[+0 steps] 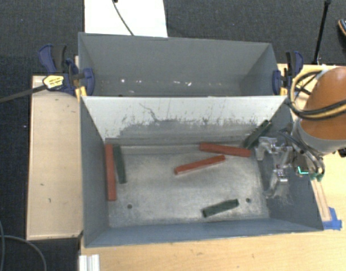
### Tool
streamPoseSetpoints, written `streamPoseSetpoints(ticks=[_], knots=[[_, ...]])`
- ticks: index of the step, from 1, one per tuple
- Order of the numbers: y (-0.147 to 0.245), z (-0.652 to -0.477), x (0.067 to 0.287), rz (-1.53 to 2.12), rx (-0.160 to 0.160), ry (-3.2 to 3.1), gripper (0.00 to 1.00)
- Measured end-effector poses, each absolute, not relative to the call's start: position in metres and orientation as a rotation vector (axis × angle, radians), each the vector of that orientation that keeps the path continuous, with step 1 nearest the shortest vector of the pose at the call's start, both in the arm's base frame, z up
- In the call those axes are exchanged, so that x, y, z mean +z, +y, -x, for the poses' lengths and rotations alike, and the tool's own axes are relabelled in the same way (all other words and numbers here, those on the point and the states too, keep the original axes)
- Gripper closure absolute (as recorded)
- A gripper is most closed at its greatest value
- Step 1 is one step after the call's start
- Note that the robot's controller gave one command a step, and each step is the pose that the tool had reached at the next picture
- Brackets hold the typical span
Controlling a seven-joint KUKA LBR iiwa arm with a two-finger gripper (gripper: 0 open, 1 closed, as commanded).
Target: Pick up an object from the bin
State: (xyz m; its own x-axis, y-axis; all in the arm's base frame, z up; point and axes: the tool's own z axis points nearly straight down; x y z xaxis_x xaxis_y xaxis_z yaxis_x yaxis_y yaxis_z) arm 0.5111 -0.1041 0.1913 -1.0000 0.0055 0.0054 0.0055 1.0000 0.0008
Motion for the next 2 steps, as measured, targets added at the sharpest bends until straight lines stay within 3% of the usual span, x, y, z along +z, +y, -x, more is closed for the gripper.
streamPoseSetpoints(ticks=[1, 2], knots=[[-0.091, -0.503, 0.067, -0.404, -0.004, -3.111, 0.00], [-0.027, -0.490, 0.071, -0.114, -0.005, -3.141, 0.00]])
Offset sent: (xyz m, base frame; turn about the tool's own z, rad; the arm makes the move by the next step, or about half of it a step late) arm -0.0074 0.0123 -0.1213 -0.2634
